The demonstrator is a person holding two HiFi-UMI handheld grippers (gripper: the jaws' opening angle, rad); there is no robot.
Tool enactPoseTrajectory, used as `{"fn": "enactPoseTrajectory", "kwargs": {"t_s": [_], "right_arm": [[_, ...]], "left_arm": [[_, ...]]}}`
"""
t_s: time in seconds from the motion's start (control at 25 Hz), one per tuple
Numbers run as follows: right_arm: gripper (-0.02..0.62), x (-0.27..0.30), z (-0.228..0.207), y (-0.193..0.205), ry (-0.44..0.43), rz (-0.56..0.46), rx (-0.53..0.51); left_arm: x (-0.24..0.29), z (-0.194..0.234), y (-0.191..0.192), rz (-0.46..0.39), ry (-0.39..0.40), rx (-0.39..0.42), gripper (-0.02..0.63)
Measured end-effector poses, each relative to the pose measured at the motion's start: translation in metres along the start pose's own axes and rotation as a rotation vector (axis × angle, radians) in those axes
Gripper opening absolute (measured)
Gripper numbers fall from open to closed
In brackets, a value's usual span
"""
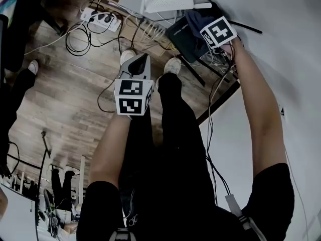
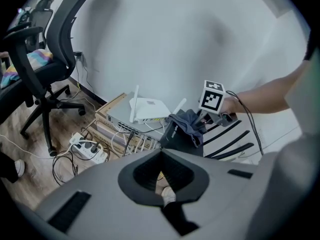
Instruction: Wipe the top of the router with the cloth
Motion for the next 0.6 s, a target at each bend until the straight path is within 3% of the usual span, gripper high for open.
{"fn": "enactPoseTrajectory", "kwargs": {"t_s": [0.4, 0.6], "right_arm": [[0.044, -0.003, -0.036, 0.013, 0.194, 0.047, 0.040], [0.044, 0.002, -0.046, 0.025, 0.287, 0.153, 0.056]], "left_arm": [[0.000, -0.005, -0.003, -0.007, 0.000, 0.005, 0.011], [-0.001, -0.003, 0.000, -0.007, -0.006, -0.004, 0.011]]}}
Point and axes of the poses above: the fingertips, and each gripper's own axes: x forward along the fingers, z to its left, y out of its underside, the point moved 10 cm from there along -x, backward along the fingers, and after that the axes turned 6 degrees about -x, right-handed, at the moved point
